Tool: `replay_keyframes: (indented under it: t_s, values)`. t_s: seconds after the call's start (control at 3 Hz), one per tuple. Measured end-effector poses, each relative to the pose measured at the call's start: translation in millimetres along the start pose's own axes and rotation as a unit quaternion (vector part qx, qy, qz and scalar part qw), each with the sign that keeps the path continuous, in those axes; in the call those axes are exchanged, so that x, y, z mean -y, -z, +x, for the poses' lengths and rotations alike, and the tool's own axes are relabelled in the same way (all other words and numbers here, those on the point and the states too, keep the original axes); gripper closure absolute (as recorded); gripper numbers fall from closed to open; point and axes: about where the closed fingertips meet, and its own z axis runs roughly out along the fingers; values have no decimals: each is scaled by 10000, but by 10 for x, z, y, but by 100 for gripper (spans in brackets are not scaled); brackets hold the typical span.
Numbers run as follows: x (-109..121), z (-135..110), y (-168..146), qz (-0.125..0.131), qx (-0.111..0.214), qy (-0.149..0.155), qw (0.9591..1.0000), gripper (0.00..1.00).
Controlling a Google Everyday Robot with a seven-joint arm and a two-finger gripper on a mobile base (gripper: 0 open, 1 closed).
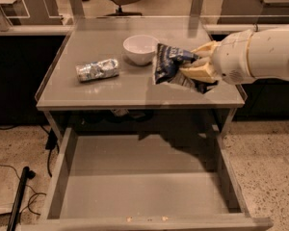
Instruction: Pick blue chip bag from top drawer and place on counter
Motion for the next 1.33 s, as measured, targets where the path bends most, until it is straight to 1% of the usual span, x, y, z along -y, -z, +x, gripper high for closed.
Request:
replay_keyframes:
  t_s: [0.33, 0.67, 1.0, 1.33]
  values:
    - [329, 146, -353, 45, -210, -284, 9994, 100]
    - [478, 301, -655, 113, -527, -505, 9973, 100]
    - [576, 499, -890, 273, -899, -617, 9937, 100]
    - [702, 715, -981, 487, -1209, -665, 9892, 100]
